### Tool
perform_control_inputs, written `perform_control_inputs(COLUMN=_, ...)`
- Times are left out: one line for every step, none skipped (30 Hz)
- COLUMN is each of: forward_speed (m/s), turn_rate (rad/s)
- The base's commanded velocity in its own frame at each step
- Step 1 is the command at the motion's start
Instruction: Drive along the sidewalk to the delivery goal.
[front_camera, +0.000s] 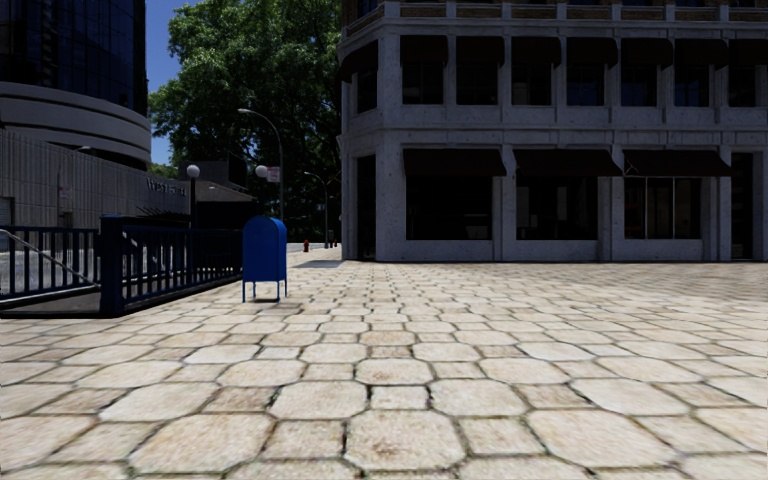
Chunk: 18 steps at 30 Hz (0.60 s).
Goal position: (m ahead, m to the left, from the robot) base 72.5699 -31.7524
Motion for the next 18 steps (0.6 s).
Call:
perform_control_inputs(forward_speed=1.48, turn_rate=0.0)
perform_control_inputs(forward_speed=1.48, turn_rate=0.0)
perform_control_inputs(forward_speed=1.48, turn_rate=0.0)
perform_control_inputs(forward_speed=1.48, turn_rate=0.0)
perform_control_inputs(forward_speed=1.48, turn_rate=0.0)
perform_control_inputs(forward_speed=1.48, turn_rate=0.0)
perform_control_inputs(forward_speed=1.49, turn_rate=0.0)
perform_control_inputs(forward_speed=1.49, turn_rate=0.0)
perform_control_inputs(forward_speed=1.49, turn_rate=0.0)
perform_control_inputs(forward_speed=1.49, turn_rate=0.0)
perform_control_inputs(forward_speed=1.49, turn_rate=0.0)
perform_control_inputs(forward_speed=1.49, turn_rate=0.0)
perform_control_inputs(forward_speed=1.49, turn_rate=0.0)
perform_control_inputs(forward_speed=1.49, turn_rate=0.0)
perform_control_inputs(forward_speed=1.49, turn_rate=0.0)
perform_control_inputs(forward_speed=1.49, turn_rate=0.0)
perform_control_inputs(forward_speed=1.49, turn_rate=0.0)
perform_control_inputs(forward_speed=1.49, turn_rate=0.0)
